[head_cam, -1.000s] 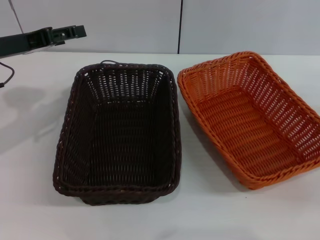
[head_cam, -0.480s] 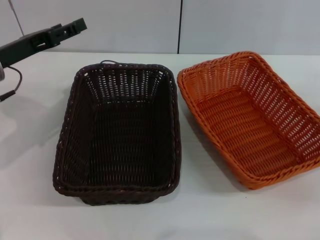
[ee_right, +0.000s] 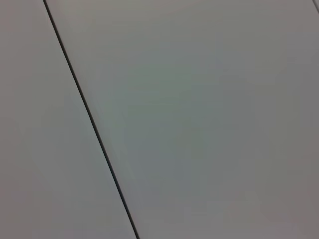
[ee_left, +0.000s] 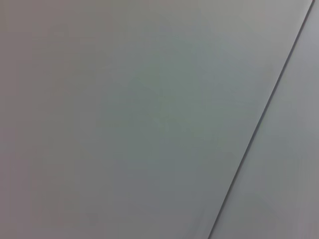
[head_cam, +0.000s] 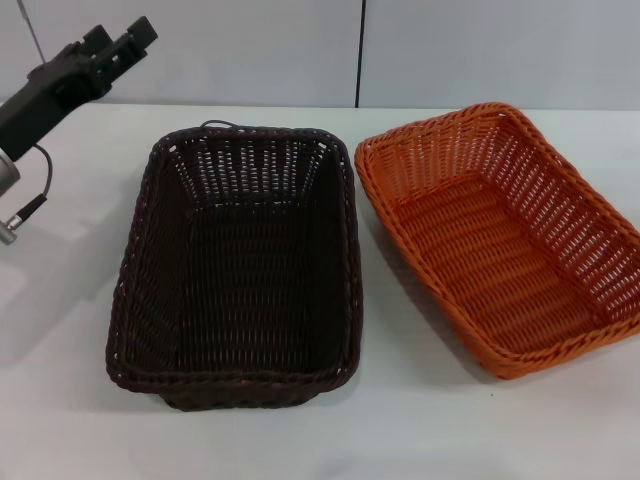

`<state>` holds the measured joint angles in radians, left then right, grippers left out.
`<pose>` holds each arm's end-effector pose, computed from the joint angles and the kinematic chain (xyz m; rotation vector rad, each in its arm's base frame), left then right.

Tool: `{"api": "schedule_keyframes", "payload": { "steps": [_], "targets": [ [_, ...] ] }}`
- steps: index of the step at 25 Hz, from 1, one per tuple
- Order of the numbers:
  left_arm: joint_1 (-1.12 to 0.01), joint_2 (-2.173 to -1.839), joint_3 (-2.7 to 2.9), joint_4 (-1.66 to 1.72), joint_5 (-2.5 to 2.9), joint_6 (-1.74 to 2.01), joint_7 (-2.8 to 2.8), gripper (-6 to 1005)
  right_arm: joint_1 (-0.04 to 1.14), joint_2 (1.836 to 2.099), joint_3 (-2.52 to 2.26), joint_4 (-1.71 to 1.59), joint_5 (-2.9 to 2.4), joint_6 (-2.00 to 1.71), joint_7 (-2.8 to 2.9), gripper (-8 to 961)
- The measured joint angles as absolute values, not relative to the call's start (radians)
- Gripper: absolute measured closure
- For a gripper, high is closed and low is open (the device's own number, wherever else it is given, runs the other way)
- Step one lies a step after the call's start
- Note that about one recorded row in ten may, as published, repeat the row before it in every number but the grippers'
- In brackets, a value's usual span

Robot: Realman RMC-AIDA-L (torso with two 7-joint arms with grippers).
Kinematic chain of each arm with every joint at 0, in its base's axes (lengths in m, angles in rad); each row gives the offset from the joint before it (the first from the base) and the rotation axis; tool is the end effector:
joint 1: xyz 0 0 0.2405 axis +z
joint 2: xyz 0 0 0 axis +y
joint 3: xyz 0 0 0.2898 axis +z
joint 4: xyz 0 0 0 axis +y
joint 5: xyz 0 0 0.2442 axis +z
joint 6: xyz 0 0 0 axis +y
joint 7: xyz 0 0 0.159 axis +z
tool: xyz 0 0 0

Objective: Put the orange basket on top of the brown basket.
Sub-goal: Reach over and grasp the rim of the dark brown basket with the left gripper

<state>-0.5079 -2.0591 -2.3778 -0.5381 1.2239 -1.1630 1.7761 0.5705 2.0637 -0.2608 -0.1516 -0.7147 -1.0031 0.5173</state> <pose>-0.3124 0.4457 0.0365 -1.8955 -0.8511 -1.1688 0.4271 0.4209 0.0640 -1.0610 0.8227 0.8532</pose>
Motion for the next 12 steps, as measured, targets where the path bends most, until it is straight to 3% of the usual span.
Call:
{"api": "schedule_keyframes", "payload": {
  "steps": [12],
  "targets": [
    [-0.509,-2.062,-2.383,-0.471,1.158,-1.157,1.86,163,0.579,2.065,-0.261,-0.14,-0.715,-1.003,0.519,222]
  ]
}}
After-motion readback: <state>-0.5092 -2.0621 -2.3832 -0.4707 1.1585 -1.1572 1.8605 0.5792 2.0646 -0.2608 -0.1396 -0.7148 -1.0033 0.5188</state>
